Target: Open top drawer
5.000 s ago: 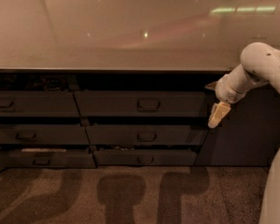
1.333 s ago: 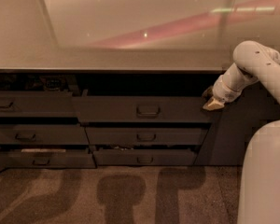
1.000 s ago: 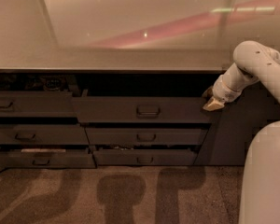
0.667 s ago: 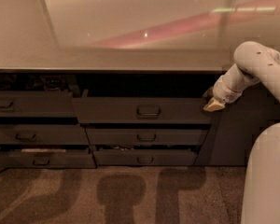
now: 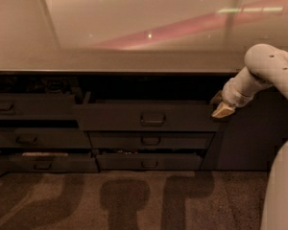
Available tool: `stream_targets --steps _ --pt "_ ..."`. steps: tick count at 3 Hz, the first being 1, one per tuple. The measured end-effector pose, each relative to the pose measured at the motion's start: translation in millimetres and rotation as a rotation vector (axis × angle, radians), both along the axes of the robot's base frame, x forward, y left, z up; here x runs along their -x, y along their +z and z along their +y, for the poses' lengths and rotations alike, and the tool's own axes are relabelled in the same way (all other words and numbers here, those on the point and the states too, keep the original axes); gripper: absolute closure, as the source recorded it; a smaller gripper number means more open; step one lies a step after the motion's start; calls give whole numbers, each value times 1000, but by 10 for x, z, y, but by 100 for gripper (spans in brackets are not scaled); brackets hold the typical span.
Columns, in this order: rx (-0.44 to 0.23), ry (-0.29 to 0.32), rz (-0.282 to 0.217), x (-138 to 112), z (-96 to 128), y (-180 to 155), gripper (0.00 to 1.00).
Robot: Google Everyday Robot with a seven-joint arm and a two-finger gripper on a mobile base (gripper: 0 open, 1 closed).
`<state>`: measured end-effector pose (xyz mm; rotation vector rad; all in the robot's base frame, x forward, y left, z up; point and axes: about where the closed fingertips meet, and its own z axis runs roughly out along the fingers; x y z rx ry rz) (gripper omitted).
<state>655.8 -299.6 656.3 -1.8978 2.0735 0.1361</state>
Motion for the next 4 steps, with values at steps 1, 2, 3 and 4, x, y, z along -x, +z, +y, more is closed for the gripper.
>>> stream_targets --steps 1,2,3,4 --pt "1 2 1 22 1 -4 100" --pt "3 4 3 57 2 -17 100" --pt "4 6 5 83 4 -26 100" --pt "6 8 7 108 9 -36 100"
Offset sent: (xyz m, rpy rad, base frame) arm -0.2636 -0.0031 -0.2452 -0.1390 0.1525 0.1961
